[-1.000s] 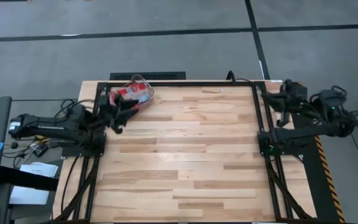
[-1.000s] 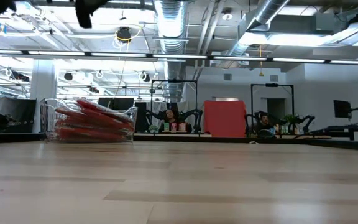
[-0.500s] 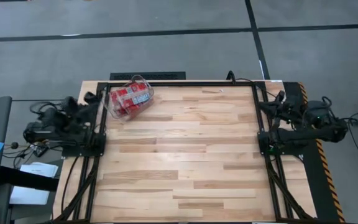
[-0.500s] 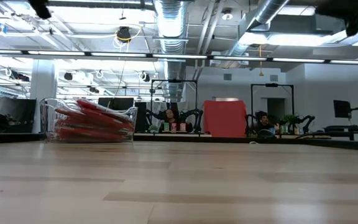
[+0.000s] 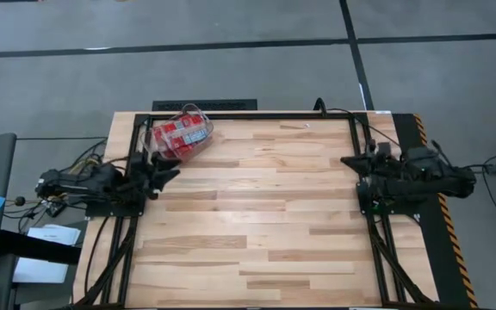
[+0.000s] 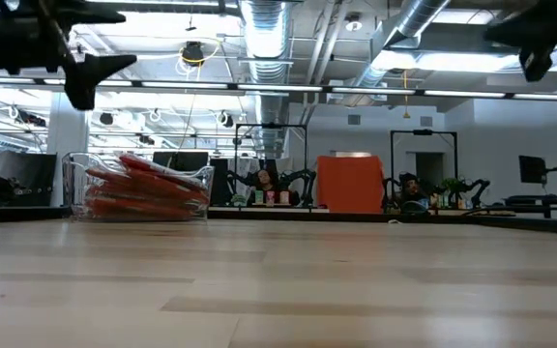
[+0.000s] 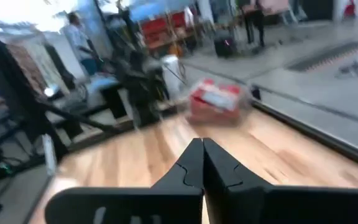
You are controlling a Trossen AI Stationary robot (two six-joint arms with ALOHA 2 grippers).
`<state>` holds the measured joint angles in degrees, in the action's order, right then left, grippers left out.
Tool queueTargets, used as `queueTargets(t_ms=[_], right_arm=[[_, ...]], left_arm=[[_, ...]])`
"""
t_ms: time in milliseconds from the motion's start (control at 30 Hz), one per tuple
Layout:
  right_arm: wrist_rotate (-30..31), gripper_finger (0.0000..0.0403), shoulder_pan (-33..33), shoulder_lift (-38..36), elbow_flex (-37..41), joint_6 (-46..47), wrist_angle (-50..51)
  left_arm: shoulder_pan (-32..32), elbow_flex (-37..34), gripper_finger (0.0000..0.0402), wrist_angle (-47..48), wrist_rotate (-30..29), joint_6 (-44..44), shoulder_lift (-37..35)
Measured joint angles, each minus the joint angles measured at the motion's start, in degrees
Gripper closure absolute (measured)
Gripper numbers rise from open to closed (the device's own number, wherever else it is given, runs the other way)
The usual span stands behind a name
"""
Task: Sort popcorn bags into baskets
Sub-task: Return to Home Position
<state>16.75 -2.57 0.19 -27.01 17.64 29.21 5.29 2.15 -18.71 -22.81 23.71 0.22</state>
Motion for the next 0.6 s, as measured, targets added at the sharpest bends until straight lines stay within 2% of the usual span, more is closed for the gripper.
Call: queueTargets(t_ms=[67,133,300,500,600], right_arm=[[-0.6,0.0389,0.0,0.0,1.6,1.2,-1.7],[-0.3,0.0389,0.0,0.1,2.8,2.0,-2.5],[-1.7,0.0377,0.0,0.1,8.5,4.3,-4.7],[-1.7,0.0387,0.0,0.1,17.6,8.3,-11.1],[-3.7,0.0391,-0.1,0.1,21.2,11.8,-13.3]], left_arm=[[0.0,-1.5,0.0139,-1.1,0.7,1.0,-0.1],[0.1,-1.5,0.0138,2.8,0.1,2.1,0.2],[0.1,-1.5,0.0138,6.9,-6.1,4.7,0.4],[0.1,-1.5,0.0138,6.7,-6.0,3.9,0.4],[0.1,-1.5,0.0138,6.7,-6.0,5.0,0.4]])
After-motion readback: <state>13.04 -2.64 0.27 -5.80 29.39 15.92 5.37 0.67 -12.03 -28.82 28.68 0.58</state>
